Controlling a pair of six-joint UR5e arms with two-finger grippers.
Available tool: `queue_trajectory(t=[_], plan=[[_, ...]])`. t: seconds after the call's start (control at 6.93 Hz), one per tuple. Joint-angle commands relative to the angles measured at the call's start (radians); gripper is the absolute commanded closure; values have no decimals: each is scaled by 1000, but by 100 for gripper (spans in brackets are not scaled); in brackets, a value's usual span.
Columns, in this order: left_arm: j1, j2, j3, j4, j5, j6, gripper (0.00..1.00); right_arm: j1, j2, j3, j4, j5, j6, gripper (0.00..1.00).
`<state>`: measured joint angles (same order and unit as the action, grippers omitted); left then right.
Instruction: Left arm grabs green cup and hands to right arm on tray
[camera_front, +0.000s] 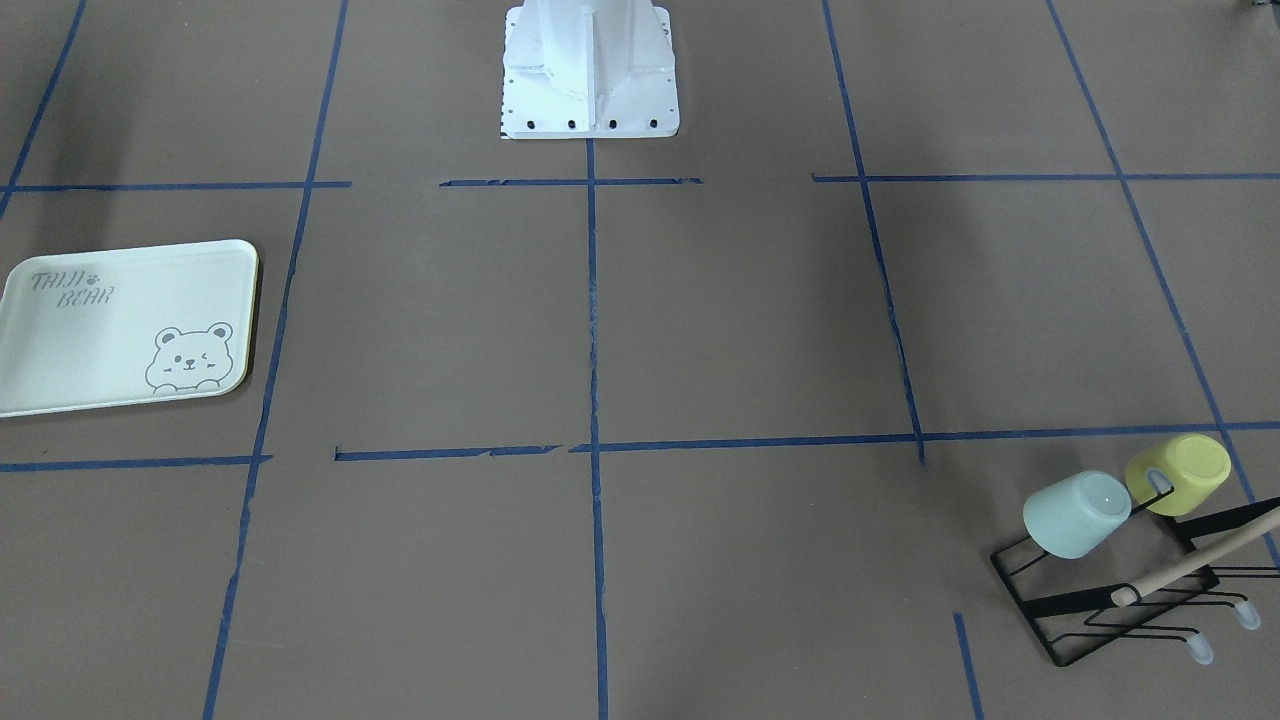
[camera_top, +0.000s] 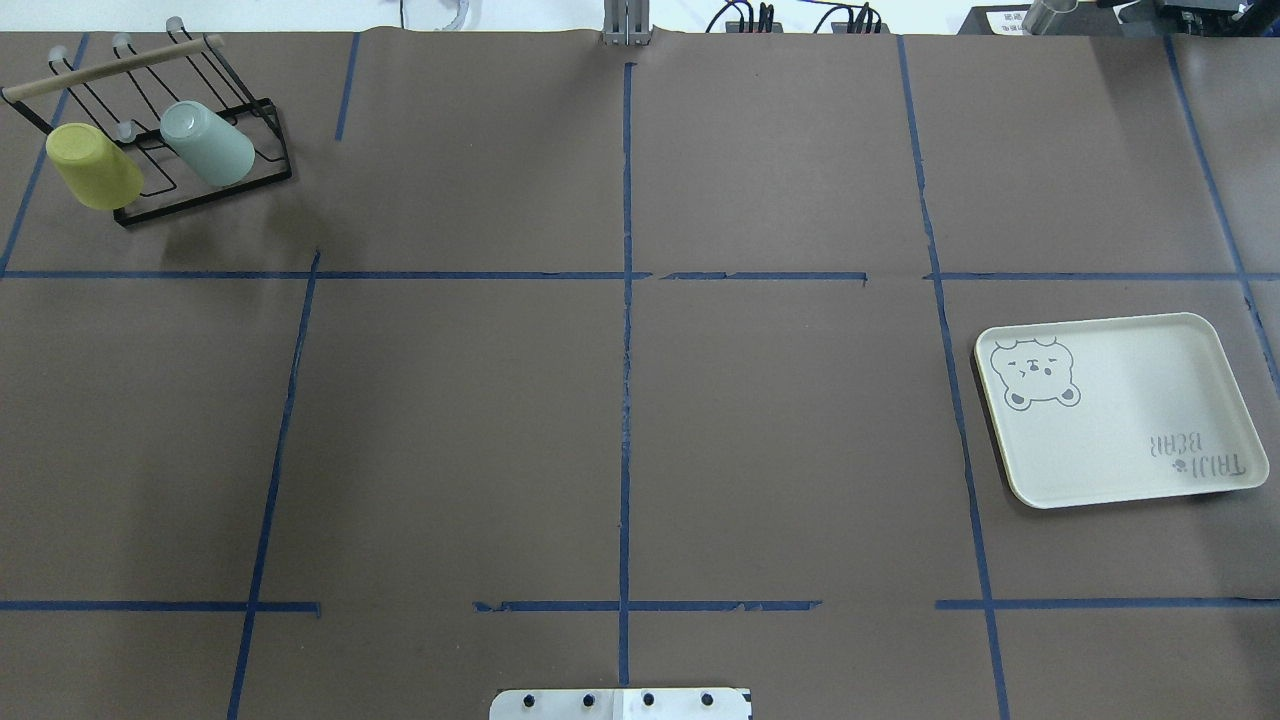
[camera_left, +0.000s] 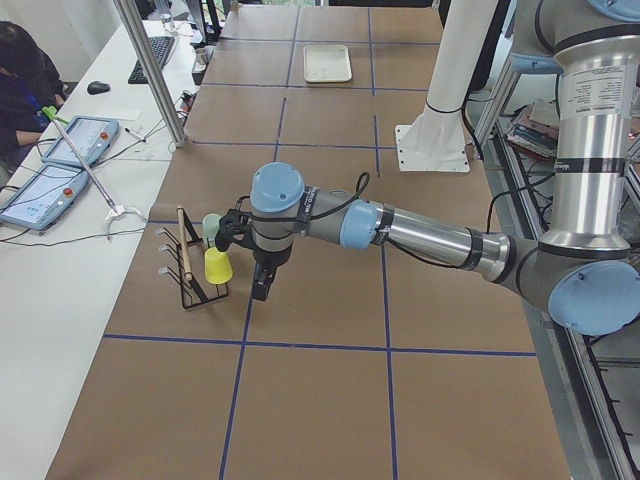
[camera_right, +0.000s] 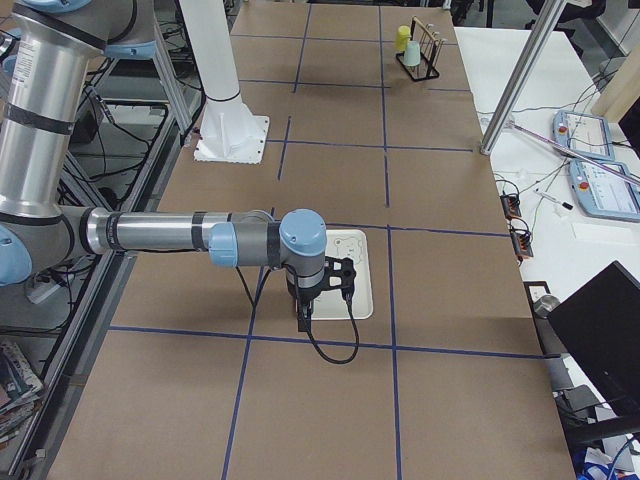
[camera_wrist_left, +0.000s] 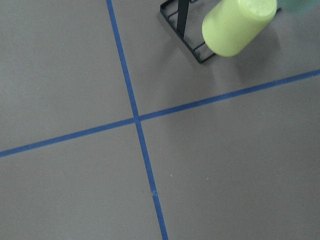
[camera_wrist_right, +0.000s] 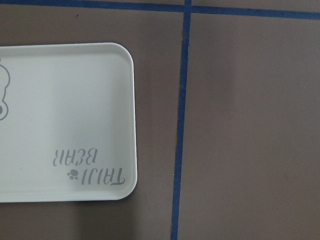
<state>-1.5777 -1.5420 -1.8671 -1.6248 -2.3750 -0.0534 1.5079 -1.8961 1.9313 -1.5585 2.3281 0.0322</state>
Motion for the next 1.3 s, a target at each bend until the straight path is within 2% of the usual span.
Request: queue_trajectory(t=[0.0,0.14,0.29,0.43,0.58,0.87,1.15], plan=[[19,-7,-7,-179,3,-238,0,0,0,0,0,0,0,0],[78,-7,-21,-208,11,-378,0,0,0,0,0,7,0,0],[129,-9,-21,-290,20,-501,0,-1,0,-2,0,7,0,0],[181,-12,-24,-369,118,-643,0,-1,0,-2,0,7,0,0],[279,-17,-24,-432,275,-783,0,0,0,-2,0,7,0,0],[481,-104,-17,-431,558,-992,0,-1,-1,-2,0,8,-5,0],[557,-180,31,-429,722,-1068,0,-1,-1,-3,-2,8,-3,0]])
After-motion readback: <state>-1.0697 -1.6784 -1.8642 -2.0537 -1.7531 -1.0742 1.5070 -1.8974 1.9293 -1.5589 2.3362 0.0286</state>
